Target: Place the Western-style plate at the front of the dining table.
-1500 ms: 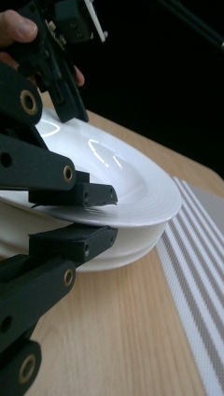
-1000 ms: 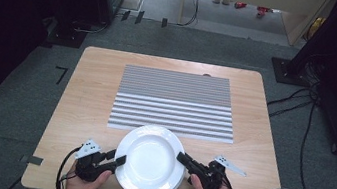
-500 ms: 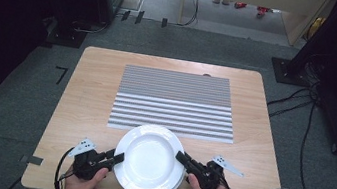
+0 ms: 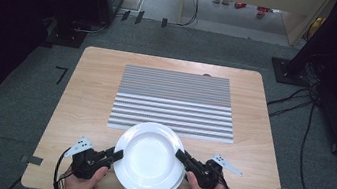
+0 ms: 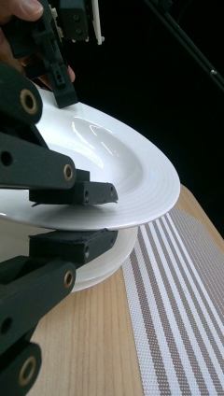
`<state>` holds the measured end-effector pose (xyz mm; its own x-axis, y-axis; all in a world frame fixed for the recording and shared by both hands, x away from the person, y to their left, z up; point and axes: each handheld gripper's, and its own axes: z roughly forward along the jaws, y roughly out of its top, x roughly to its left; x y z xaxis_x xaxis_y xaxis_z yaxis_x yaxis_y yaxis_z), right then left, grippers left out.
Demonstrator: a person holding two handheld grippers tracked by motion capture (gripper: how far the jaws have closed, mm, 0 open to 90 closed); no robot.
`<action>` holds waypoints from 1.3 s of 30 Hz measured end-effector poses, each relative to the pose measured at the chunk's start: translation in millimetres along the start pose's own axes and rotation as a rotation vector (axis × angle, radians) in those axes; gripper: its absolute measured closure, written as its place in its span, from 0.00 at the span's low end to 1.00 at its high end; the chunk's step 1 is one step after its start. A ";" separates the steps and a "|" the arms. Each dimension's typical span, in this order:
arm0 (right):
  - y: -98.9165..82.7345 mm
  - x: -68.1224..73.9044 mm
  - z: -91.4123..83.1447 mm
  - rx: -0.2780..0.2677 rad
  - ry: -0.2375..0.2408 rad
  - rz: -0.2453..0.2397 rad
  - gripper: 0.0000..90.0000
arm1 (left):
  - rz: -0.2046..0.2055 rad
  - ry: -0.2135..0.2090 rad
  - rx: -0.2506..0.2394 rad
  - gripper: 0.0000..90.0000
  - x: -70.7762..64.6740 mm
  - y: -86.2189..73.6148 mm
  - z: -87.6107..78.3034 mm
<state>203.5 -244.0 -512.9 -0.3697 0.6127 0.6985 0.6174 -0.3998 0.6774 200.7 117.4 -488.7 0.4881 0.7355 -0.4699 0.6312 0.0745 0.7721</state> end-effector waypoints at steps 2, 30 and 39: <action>1.4 0.6 0.8 -0.003 -0.004 -0.002 0.89 | -0.003 0.002 -0.001 0.77 -0.2 0.6 0.7; 33.5 2.8 3.4 -0.005 0.023 -0.018 0.90 | -0.002 -0.089 -0.025 0.84 8.1 32.2 11.4; 48.5 7.7 4.6 -0.003 0.055 -0.076 0.91 | -0.010 -0.095 -0.039 0.84 9.5 38.2 13.1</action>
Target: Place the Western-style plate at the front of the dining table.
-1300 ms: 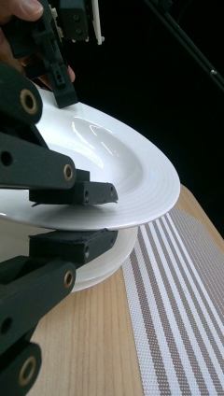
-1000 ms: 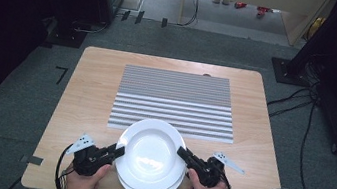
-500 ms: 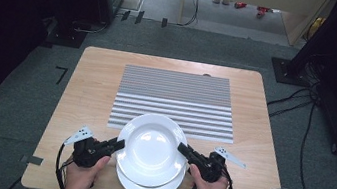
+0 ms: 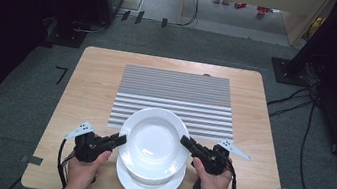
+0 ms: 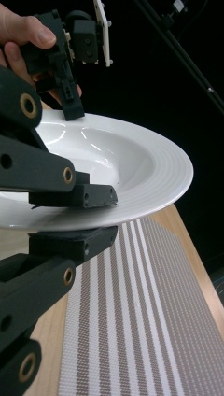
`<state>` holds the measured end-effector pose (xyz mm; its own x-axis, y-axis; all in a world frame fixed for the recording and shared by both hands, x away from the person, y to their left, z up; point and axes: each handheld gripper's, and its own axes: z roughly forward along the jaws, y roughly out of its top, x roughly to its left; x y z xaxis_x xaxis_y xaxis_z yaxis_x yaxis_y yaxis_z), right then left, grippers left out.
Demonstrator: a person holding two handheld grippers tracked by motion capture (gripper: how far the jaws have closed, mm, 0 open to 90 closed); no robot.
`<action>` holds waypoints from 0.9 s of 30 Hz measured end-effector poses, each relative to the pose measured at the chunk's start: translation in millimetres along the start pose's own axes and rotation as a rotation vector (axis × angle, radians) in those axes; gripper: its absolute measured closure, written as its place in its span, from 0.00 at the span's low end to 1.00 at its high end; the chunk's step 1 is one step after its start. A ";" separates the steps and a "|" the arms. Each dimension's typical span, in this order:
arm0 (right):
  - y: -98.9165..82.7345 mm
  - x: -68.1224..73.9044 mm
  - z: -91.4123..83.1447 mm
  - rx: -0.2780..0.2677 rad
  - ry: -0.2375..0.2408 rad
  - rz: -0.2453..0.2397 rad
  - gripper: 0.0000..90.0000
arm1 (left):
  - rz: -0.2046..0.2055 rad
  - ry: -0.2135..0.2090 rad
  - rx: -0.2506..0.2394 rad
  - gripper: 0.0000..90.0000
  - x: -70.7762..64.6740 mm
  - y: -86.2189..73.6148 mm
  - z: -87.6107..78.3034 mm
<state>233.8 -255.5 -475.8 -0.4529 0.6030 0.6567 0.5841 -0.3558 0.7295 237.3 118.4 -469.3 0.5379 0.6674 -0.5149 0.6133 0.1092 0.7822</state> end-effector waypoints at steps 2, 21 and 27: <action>2.0 0.7 0.1 -0.001 0.008 -0.005 0.91 | -0.005 -0.002 -0.010 0.84 0.3 2.3 0.1; 19.2 -4.5 5.7 -0.021 -0.021 0.021 0.90 | -0.005 -0.006 -0.020 0.84 1.3 18.5 13.8; 26.3 -7.9 8.3 -0.020 -0.025 0.024 0.90 | -0.020 -0.007 -0.017 0.84 4.7 24.7 23.3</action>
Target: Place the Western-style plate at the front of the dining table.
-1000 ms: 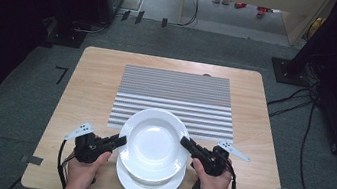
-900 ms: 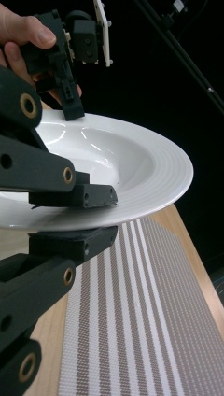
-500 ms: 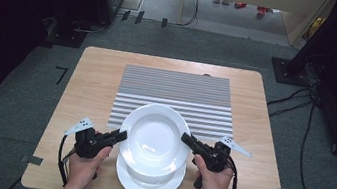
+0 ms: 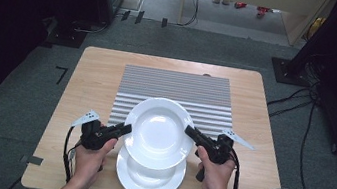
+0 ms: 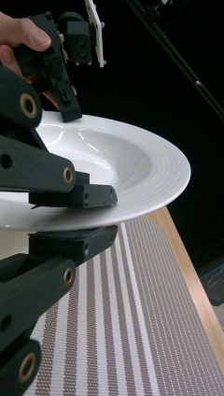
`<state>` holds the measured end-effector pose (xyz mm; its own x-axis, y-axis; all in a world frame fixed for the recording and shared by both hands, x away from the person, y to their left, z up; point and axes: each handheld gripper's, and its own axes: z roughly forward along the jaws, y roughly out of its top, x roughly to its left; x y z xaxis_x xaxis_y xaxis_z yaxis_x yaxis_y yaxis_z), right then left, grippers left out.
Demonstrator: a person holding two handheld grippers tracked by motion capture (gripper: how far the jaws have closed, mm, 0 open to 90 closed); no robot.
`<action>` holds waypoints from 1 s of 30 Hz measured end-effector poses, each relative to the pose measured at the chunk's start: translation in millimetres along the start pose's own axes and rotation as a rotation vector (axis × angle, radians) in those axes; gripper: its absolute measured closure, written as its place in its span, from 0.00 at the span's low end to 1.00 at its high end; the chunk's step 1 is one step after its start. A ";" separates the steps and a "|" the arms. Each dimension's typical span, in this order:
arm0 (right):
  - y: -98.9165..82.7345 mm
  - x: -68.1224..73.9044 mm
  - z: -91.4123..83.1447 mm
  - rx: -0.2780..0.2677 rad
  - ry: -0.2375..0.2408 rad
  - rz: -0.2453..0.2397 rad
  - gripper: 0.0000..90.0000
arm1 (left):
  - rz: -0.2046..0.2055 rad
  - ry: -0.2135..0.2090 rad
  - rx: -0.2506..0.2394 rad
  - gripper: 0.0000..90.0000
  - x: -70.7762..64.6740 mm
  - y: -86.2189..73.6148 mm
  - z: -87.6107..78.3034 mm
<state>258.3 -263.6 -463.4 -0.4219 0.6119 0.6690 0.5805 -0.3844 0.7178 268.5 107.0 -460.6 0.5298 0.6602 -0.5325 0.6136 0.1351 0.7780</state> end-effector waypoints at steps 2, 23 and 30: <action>3.6 -0.7 1.0 0.001 -0.004 -0.004 0.91 | -0.004 -0.003 0.002 0.84 1.0 2.5 2.6; 35.3 -13.0 22.0 -0.016 -0.032 -0.007 0.89 | -0.009 0.011 -0.014 0.84 9.6 37.7 29.8; 47.1 -23.8 36.0 -0.013 -0.026 0.001 0.90 | -0.033 0.012 -0.010 0.85 20.2 49.6 41.5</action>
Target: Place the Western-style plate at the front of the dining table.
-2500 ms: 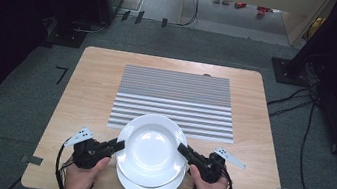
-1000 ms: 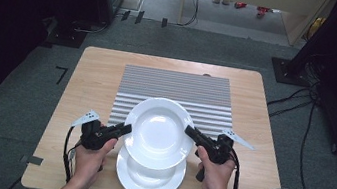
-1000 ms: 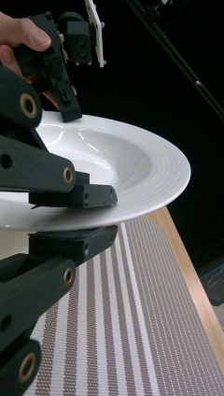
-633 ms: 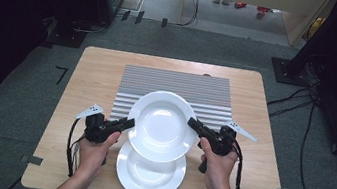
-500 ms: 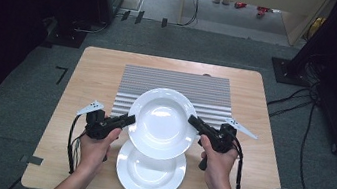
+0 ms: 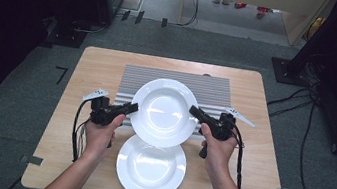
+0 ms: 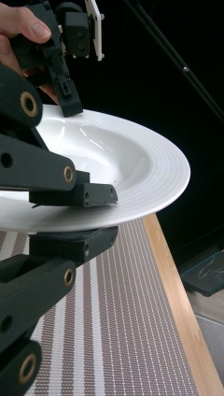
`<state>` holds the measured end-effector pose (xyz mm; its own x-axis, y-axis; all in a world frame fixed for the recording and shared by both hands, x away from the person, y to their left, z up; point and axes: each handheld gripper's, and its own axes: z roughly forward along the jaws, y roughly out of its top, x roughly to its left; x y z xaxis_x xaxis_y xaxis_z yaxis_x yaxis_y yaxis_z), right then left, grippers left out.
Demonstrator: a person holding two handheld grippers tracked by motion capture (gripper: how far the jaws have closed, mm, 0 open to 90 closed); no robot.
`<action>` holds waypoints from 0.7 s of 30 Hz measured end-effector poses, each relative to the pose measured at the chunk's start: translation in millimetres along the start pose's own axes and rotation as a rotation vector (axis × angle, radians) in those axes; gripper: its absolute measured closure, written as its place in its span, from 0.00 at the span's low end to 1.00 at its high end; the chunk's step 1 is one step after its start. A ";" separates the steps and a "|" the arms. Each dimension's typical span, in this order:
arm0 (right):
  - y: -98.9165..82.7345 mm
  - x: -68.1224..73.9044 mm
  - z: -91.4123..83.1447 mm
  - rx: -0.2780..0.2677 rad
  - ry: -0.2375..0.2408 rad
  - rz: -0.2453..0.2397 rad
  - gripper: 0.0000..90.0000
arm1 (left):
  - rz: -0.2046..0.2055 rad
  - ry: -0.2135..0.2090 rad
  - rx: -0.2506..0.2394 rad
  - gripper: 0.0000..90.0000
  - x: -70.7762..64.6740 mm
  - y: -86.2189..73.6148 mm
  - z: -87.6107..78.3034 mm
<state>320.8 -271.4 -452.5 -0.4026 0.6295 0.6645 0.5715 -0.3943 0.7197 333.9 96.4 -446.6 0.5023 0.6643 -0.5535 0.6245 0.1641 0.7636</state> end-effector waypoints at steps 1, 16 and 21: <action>0.0 0.0 0.0 0.000 0.000 0.000 0.90 | 0.000 0.000 0.000 0.85 0.0 0.0 0.0; 11.2 -20.8 21.6 0.011 0.014 0.071 0.91 | -0.020 0.020 0.022 0.85 14.4 16.5 21.1; 14.2 -27.3 27.0 0.019 -0.009 0.068 0.91 | -0.061 0.016 0.031 0.85 23.9 15.0 31.7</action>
<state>359.1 -276.1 -465.9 -0.3562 0.6077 0.7099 0.6109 -0.4234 0.6690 374.2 91.6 -458.9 0.4538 0.6652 -0.5930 0.6718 0.1818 0.7181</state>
